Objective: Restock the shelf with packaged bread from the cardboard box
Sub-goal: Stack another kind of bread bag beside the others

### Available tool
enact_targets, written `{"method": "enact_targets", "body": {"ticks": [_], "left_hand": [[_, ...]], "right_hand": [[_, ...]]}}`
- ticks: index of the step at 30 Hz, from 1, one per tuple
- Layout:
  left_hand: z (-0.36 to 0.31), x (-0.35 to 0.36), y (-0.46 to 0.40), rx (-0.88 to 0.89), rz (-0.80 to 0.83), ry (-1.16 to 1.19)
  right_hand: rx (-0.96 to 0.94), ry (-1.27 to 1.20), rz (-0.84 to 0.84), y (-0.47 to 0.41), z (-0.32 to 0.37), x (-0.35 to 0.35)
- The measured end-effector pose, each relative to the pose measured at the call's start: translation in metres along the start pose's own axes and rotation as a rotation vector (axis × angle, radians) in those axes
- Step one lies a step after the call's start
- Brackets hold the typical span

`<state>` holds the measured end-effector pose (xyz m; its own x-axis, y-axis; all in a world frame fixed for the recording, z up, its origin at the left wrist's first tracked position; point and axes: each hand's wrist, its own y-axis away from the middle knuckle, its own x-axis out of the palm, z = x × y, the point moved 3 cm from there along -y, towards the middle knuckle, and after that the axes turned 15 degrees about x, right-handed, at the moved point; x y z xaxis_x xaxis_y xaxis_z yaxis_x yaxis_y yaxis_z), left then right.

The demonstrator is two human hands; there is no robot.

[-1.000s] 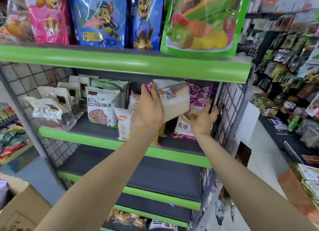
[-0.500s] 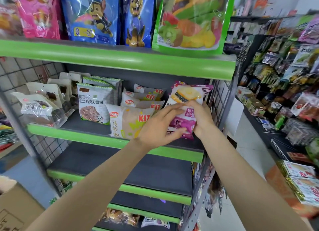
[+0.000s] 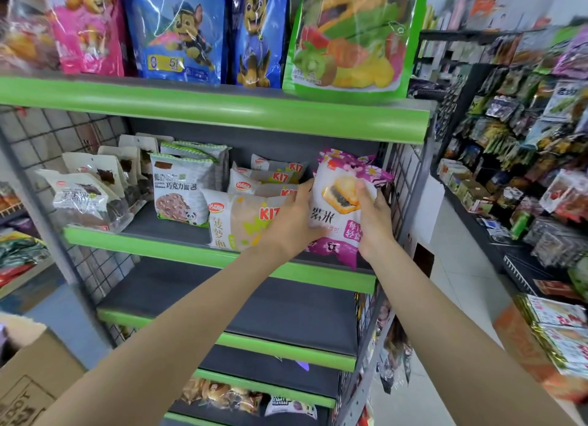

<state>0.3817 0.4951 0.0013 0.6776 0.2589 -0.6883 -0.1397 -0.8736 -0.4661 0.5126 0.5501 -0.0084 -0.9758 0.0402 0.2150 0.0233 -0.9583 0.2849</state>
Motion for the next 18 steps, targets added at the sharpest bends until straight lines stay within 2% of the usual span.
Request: {"method": "enact_targets", "body": {"ticks": [3, 9, 12, 16, 18], "left_hand": [[0.008, 0.014, -0.004, -0.093, 0.044, -0.105], [0.013, 0.038, -0.008, -0.229, -0.087, -0.16], [0.019, 0.052, -0.012, -0.261, -0.051, -0.197], [0.029, 0.056, -0.02, -0.333, -0.034, -0.139], [0.033, 0.055, -0.022, -0.345, 0.0, -0.117]], "right_hand": [[-0.05, 0.076, 0.028, 0.002, 0.003, 0.004], [-0.117, 0.314, -0.024, -0.006, -0.001, 0.001], [-0.137, 0.38, -0.069, -0.012, -0.011, 0.0], [-0.135, 0.475, -0.018, -0.013, -0.025, 0.004], [-0.196, 0.537, -0.019, -0.015, -0.029, 0.002]]}}
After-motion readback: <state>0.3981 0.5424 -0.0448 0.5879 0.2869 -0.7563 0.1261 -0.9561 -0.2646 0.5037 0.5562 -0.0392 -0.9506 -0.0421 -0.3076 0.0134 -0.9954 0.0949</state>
